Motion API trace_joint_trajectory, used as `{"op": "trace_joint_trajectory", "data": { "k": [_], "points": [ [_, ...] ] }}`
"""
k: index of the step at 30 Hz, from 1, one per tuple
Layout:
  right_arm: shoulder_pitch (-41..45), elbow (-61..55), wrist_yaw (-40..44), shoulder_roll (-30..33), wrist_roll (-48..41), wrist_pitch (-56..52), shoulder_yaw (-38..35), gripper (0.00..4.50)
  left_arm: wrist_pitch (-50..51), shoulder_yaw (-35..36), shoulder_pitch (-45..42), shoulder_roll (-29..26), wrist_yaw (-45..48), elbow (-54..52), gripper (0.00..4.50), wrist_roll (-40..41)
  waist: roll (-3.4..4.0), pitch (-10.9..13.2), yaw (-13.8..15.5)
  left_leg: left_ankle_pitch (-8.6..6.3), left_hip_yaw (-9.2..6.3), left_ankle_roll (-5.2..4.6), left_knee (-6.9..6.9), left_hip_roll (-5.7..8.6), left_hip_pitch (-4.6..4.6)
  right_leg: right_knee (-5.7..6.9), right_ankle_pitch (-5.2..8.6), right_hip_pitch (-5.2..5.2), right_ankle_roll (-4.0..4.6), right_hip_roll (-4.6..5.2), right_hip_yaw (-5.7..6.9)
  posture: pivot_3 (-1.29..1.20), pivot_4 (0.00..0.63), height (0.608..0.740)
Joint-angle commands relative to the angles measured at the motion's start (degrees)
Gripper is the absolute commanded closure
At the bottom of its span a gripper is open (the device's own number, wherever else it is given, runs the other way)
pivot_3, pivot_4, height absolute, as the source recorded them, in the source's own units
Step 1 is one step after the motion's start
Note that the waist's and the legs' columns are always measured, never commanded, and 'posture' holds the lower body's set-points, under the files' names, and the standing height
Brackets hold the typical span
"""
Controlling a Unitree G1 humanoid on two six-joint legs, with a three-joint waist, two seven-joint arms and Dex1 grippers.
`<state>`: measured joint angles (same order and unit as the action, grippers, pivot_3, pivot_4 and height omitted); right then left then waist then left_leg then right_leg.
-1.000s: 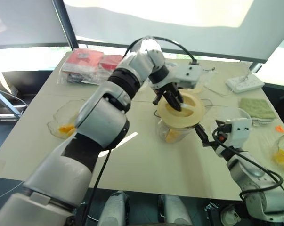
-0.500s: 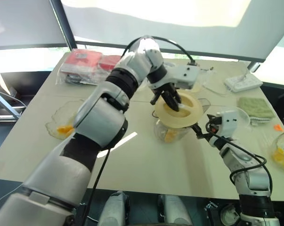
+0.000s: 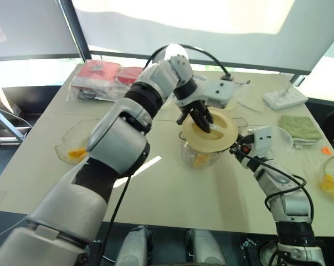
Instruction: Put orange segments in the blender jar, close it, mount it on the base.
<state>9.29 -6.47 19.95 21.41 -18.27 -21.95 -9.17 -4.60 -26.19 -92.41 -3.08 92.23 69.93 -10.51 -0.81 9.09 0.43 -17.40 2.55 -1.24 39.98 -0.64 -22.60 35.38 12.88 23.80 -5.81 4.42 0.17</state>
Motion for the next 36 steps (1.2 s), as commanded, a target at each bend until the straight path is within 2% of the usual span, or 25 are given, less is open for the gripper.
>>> {"op": "trace_joint_trajectory", "data": {
  "k": [1,4,16,25,30,36],
  "points": [
    [-0.4,-5.1,-2.0,-0.7,-0.5,-0.4,-1.6,3.65,0.3,-4.4,4.5,0.1,0.3,2.1,4.25,-4.0,0.00,0.0,0.1,0.00,0.00,0.00,-0.01,0.00,0.01,0.00,0.00,0.00,0.00,0.00,0.00,0.00,0.150,0.740],
    [-1.4,-7.0,-4.1,-0.9,0.9,-2.0,-1.2,3.65,0.4,-4.5,5.3,-0.5,-1.2,0.5,4.25,-6.2,0.01,0.0,0.1,0.00,0.00,0.00,-0.01,0.00,0.01,-0.02,0.00,-0.02,0.00,0.01,0.00,0.00,0.150,0.740],
    [-0.6,-14.9,-13.2,-4.1,2.5,-13.6,-1.4,3.65,15.9,-6.0,10.6,-1.1,-4.5,-7.1,4.25,-8.4,0.06,-0.2,0.2,-0.03,-0.04,-0.04,-0.02,0.01,0.12,-0.18,0.01,-0.20,0.01,0.08,0.03,0.00,0.150,0.740],
    [0.1,-16.4,-14.5,-5.5,3.2,-17.6,-1.4,3.65,29.4,-5.9,14.5,-0.5,-3.6,-14.2,4.25,-7.0,0.10,-0.9,-0.3,-0.06,-0.09,-0.08,-0.03,-0.02,0.21,-0.20,0.01,-0.27,0.01,0.07,0.06,0.00,0.150,0.740],
    [0.3,-16.2,-14.9,-5.4,3.6,-18.5,-1.7,3.65,33.9,-6.9,16.3,-0.4,-7.2,-16.3,4.25,-8.1,0.12,-1.2,-0.3,-0.06,-0.12,-0.08,-0.15,-0.04,0.24,-0.23,0.03,-0.26,0.00,0.06,0.07,0.00,0.150,0.740],
    [0.0,-17.3,-15.6,-5.3,3.8,-19.6,-1.8,3.65,44.0,-6.4,17.2,1.1,-13.3,-17.8,4.25,-8.5,0.17,-1.4,-0.1,-0.07,-0.14,-0.07,-0.15,-0.04,0.29,-0.28,0.04,-0.29,-0.01,0.11,0.09,0.00,0.150,0.740]
  ]
}}
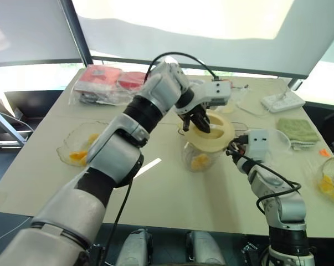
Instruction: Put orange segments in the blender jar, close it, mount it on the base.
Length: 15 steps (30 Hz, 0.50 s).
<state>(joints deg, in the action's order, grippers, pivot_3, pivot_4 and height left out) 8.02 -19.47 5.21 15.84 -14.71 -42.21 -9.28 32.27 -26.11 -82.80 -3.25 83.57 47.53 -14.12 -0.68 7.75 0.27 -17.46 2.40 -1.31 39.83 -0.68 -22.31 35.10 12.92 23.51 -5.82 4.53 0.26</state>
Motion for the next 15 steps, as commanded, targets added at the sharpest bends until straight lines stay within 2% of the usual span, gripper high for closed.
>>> {"op": "trace_joint_trajectory", "data": {
  "k": [1,4,15],
  "points": [
    [1.2,-4.5,-1.0,0.2,0.3,0.5,-1.7,3.65,9.3,-5.9,7.7,1.6,-6.0,4.2,4.25,-4.6,0.11,-0.1,0.1,0.00,-0.01,0.00,0.00,0.00,0.01,-0.02,0.01,0.01,-0.02,0.02,0.00,0.00,0.150,0.740],
    [1.0,-4.9,-1.4,0.1,0.4,0.2,-1.7,3.65,14.2,-5.0,8.1,2.3,-8.5,3.0,4.25,-3.8,0.18,-0.2,0.3,-0.02,-0.12,0.03,0.00,0.02,0.18,-0.14,0.15,-0.06,-0.23,0.08,0.07,0.00,0.150,0.740],
    [1.3,-5.2,-2.1,0.1,0.9,-0.2,-1.3,3.65,32.0,-2.7,11.1,3.8,-18.5,-1.2,4.25,-1.6,0.30,-0.7,0.4,-0.04,-0.50,0.07,-0.27,0.14,0.21,-0.87,0.09,-0.49,-0.16,0.45,0.13,0.00,0.150,0.740]
  ]
}}
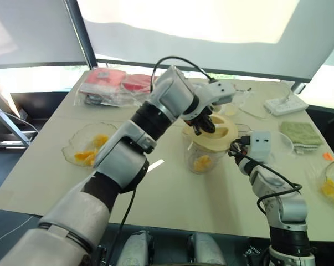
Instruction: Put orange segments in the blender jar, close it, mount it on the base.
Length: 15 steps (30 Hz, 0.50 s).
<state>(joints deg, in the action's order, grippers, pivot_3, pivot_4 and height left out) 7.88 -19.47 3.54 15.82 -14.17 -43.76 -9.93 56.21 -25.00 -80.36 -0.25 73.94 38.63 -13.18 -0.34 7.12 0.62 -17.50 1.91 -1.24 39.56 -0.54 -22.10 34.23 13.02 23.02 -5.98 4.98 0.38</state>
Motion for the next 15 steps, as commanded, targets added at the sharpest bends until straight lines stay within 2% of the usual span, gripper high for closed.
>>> {"op": "trace_joint_trajectory", "data": {
  "k": [1,4,8,13,14,15],
  "points": [
    [1.5,-5.2,-0.4,0.1,0.4,1.3,-0.7,3.65,8.4,-3.7,8.8,0.8,-9.5,7.5,4.25,-2.3,-0.01,-0.1,0.0,0.00,0.00,0.00,-0.05,0.03,0.00,-0.02,0.00,0.01,0.00,0.04,0.00,0.00,0.150,0.740],
    [1.6,-5.1,-0.3,0.0,0.6,1.3,-0.8,3.65,8.4,-4.4,9.8,0.5,-9.8,6.3,4.25,-1.7,0.03,-0.3,0.1,0.00,0.00,0.00,-0.26,0.07,0.04,-0.12,-0.05,0.02,0.09,0.09,0.01,0.00,0.150,0.740],
    [1.4,-5.1,-0.1,-0.1,0.8,1.4,-0.7,3.65,3.1,-6.3,12.0,-1.4,-8.9,2.0,4.25,-1.9,0.06,-0.3,0.1,0.00,-0.04,0.01,-0.44,0.08,0.12,-0.12,-0.05,0.02,0.09,0.13,0.01,0.00,0.150,0.740],
    [1.1,-4.8,0.4,0.1,1.0,1.7,-0.7,3.65,4.1,-5.7,11.3,-2.3,-6.7,-0.5,4.25,-0.4,0.09,-0.3,-0.1,-0.09,-0.07,0.16,-0.48,0.05,0.10,-0.15,-0.02,0.03,0.06,0.16,0.00,0.00,0.150,0.740],
    [1.0,-4.7,0.5,0.2,1.0,1.7,-0.7,3.65,3.7,-5.1,10.8,-2.4,-6.6,-0.7,3.21,-0.1,0.10,-0.3,-0.2,-0.09,-0.07,0.17,-0.48,0.05,0.09,-0.17,0.01,0.04,0.00,0.16,0.00,0.00,0.150,0.740],
    [0.9,-4.6,0.6,0.4,1.1,1.6,-0.7,3.65,3.2,-4.7,10.3,-2.6,-6.6,-1.1,2.76,0.2,0.09,-0.3,-0.3,-0.10,-0.07,0.17,-0.50,0.05,0.07,-0.17,0.01,0.05,0.00,0.17,0.00,0.00,0.150,0.740]
  ]
}}
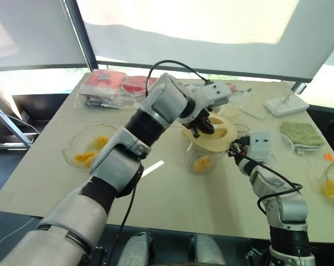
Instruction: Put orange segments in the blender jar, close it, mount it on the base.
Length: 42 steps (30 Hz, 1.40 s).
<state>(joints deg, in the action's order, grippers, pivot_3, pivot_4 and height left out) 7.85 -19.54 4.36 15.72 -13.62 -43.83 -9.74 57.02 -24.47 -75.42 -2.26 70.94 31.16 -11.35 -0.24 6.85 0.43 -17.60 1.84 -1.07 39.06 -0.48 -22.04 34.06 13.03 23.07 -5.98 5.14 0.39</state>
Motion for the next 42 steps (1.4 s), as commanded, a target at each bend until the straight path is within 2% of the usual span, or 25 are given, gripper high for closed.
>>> {"op": "trace_joint_trajectory", "data": {
  "k": [1,4,8,11,13,16,20,26,29,32,34,37,42],
  "points": [
    [0.8,-4.5,0.0,0.8,0.6,1.7,-0.9,3.65,1.9,-5.0,4.9,-1.0,-3.4,5.6,2.22,-1.1,0.03,0.0,-0.3,0.00,0.00,-0.01,-0.01,-0.01,-0.09,0.00,0.00,0.10,0.00,0.00,0.00,0.00,0.150,0.740],
    [0.5,-4.4,0.4,1.1,0.6,1.7,-1.0,3.65,-2.6,-3.6,3.3,-3.4,-2.4,-1.0,0.79,0.6,0.29,0.2,-0.8,0.06,0.00,-0.10,-0.02,0.00,-0.29,0.01,-0.07,0.33,0.11,0.00,0.01,0.00,0.150,0.740],
    [-0.5,-4.5,1.1,1.8,0.5,1.7,-1.8,3.65,3.3,8.1,-6.0,-4.8,-1.0,-10.5,0.79,10.0,0.52,1.0,-1.0,0.12,0.04,-0.19,-0.06,0.01,-0.94,0.12,-0.12,0.78,0.15,0.02,0.02,0.00,0.150,0.740],
    [-1.0,-4.4,1.5,2.1,0.4,1.9,-2.2,3.65,6.1,16.5,-12.4,-7.8,-2.3,-12.8,0.79,16.4,0.38,1.5,-1.0,0.37,0.17,0.10,0.19,0.17,-2.53,0.94,-0.31,2.61,-0.10,-0.08,0.00,0.00,0.150,0.740],
    [-1.2,-4.1,1.9,2.4,0.1,2.1,-2.6,3.65,5.3,20.3,-14.1,-9.9,-6.1,-12.6,0.79,17.9,0.36,1.6,-1.0,0.37,0.20,0.11,0.09,0.25,-2.54,1.11,-0.21,2.77,-0.28,-0.23,0.01,0.00,0.150,0.740],
    [-1.0,-3.8,2.4,3.1,-0.5,1.9,-3.8,3.65,2.4,23.1,-13.2,-13.3,-11.5,-12.8,0.79,18.1,0.43,1.7,-1.0,0.27,0.11,-0.07,-0.02,0.26,-2.17,1.01,-0.06,2.41,-0.45,-0.42,0.00,0.00,0.150,0.740],
    [0.3,-6.7,3.2,3.4,-3.6,0.1,-6.4,3.65,-4.0,27.9,-3.4,-17.4,-18.5,-21.8,0.79,19.0,0.41,2.5,-1.0,0.25,0.08,-0.10,0.04,0.28,-1.50,1.03,0.08,1.74,-0.29,-0.41,-0.06,0.00,0.150,0.740],
    [7.3,-15.9,3.3,5.4,-16.2,-11.1,-16.7,3.65,-0.9,29.0,17.1,-26.4,-14.1,-38.1,0.79,27.3,0.41,3.3,-1.2,0.43,0.12,0.19,0.11,0.29,-1.46,1.21,-0.12,1.75,-0.39,-0.39,-0.18,0.00,0.150,0.740],
    [14.9,-18.2,2.2,8.5,-23.7,-18.8,-23.5,3.65,-1.7,30.2,27.3,-31.6,-10.9,-44.5,0.79,31.5,0.48,3.5,-1.3,0.48,0.15,0.29,0.04,0.25,-1.47,1.27,-0.12,1.86,-0.39,-0.40,-0.18,0.00,0.150,0.740],
    [27.8,-13.6,-0.3,14.6,-27.5,-26.1,-28.5,3.65,-4.3,30.8,36.2,-33.9,-11.0,-48.6,0.79,33.4,0.58,3.6,-1.2,0.48,0.13,0.29,-0.03,0.17,-1.49,1.29,-0.12,1.93,-0.36,-0.47,-0.13,0.00,0.150,0.740],
    [33.5,-9.9,-1.3,17.5,-27.5,-28.7,-28.8,3.65,-6.3,30.2,39.4,-34.0,-12.6,-49.2,0.79,33.5,0.48,3.7,-0.9,0.49,0.24,0.30,-0.03,0.21,-1.49,1.31,-0.13,1.96,-0.33,-0.38,-0.17,0.00,0.150,0.740],
    [41.4,-2.2,-1.7,21.2,-24.7,-28.3,-24.8,3.65,-10.0,28.9,44.1,-33.7,-14.6,-49.8,0.79,32.8,0.39,3.6,-0.8,0.48,0.09,0.30,0.01,0.21,-1.47,1.17,-0.04,1.77,-0.06,-0.39,-0.05,0.00,0.150,0.740],
    [48.7,10.7,0.6,22.0,-20.5,-22.0,-17.3,3.65,-13.4,26.7,48.9,-33.7,-18.2,-51.7,0.79,32.3,0.37,3.6,-1.2,0.48,0.29,0.29,0.05,0.28,-1.45,1.10,-0.07,1.74,-0.05,-0.33,-0.17,0.00,0.150,0.740]
  ]
}}
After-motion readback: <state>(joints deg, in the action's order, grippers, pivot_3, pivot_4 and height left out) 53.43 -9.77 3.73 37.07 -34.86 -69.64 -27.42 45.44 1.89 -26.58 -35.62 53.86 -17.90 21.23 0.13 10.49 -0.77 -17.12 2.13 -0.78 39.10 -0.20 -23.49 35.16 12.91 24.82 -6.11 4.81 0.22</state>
